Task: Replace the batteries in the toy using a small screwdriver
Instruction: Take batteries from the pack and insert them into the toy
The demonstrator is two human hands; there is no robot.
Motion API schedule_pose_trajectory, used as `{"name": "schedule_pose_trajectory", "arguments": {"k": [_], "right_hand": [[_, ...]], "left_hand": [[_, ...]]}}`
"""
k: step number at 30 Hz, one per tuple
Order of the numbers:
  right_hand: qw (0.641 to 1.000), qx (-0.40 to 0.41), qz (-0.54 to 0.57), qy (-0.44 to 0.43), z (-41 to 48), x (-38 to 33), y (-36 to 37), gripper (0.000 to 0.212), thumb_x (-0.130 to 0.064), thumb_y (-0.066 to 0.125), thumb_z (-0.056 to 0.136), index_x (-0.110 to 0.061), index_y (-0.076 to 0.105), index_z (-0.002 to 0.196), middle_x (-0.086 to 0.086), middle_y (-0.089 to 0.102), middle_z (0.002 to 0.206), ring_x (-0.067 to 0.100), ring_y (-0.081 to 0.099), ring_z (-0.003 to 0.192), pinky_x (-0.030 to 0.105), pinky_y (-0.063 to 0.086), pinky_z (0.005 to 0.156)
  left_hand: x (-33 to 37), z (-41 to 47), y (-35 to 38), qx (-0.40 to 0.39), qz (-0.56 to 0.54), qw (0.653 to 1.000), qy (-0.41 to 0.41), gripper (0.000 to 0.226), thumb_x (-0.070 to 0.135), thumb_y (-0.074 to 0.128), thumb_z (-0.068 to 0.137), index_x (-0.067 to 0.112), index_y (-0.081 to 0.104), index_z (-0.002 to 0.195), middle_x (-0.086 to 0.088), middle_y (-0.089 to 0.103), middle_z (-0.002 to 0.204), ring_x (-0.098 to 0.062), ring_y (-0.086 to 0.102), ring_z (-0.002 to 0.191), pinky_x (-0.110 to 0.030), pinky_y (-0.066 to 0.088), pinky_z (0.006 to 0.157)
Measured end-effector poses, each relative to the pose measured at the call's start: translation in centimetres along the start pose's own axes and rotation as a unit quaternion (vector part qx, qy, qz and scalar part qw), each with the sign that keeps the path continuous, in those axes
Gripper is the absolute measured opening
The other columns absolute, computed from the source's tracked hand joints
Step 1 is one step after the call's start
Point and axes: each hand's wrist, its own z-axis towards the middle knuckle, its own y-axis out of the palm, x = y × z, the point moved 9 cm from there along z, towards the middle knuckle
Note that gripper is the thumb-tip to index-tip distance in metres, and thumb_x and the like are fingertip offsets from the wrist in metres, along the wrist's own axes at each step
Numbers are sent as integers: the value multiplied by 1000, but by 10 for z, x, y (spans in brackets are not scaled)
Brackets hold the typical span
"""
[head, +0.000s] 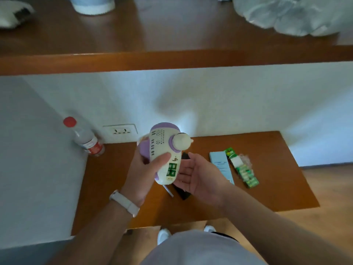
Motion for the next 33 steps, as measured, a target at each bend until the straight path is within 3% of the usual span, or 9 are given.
{"name": "schedule_pose_trajectory", "arguments": {"k": [4,7,9,14,18,21,25,29,33], "right_hand": [[998,-33,44,-14,-18,-18,-15,52,-41,47,101,1,61,127,20,70,115,29,70,98,35,59,80],[996,-53,68,-31,-26,-28,-26,54,-41,55,94,-1,61,130,21,67,123,31,68,104,38,57,90],[994,-57,90,-37,-30,-32,-36,54,-44,56,93,-2,64,127,19,68,121,29,68,104,38,56,90],[990,-33,131,-44,-32,-44,-62,59,-54,50,96,-4,67,121,14,72,107,25,71,90,36,59,82],[986,-26,154,-54,-32,-54,-75,58,-56,58,81,-8,70,112,12,71,100,24,68,89,37,53,87],[982,-25,180,-50,-32,-54,-83,45,-48,50,96,-11,71,111,13,70,108,25,68,94,39,56,86],[969,-31,240,-43,-33,-58,-88,35,-34,44,104,-18,75,106,9,68,121,24,67,99,34,60,66],[957,-40,286,-32,-34,-62,-89,23,-22,52,101,-13,73,106,11,69,125,27,69,104,39,61,67],[962,-64,266,-15,-28,-60,-88,27,-16,52,99,-6,68,119,18,63,133,31,66,113,47,55,94]], "left_hand": [[21,4,44,-13,81,996,23,63,20,85,76,31,55,130,8,74,109,-13,72,101,-33,62,75],[28,10,69,-8,187,982,36,78,53,87,61,43,53,131,10,72,114,-15,71,105,-43,63,79],[37,11,84,13,266,962,65,87,67,82,56,47,49,134,14,69,117,-12,68,106,-43,63,79],[59,7,123,74,462,873,135,99,80,64,59,40,39,146,7,58,112,-17,61,107,-43,56,90],[70,7,156,74,556,808,178,100,79,54,65,31,32,150,-1,58,106,-23,58,102,-37,48,89],[76,6,171,94,616,747,233,98,76,58,66,22,42,147,-9,64,98,-28,62,90,-39,48,81],[82,1,187,144,674,671,273,94,77,57,66,19,52,140,-11,64,91,-29,63,83,-39,50,76],[90,-2,190,161,679,652,298,91,76,61,68,18,53,138,-13,63,91,-30,62,84,-38,49,75],[94,1,183,166,661,671,292,90,75,63,68,20,45,137,-11,62,87,-28,61,80,-39,50,74]]}}
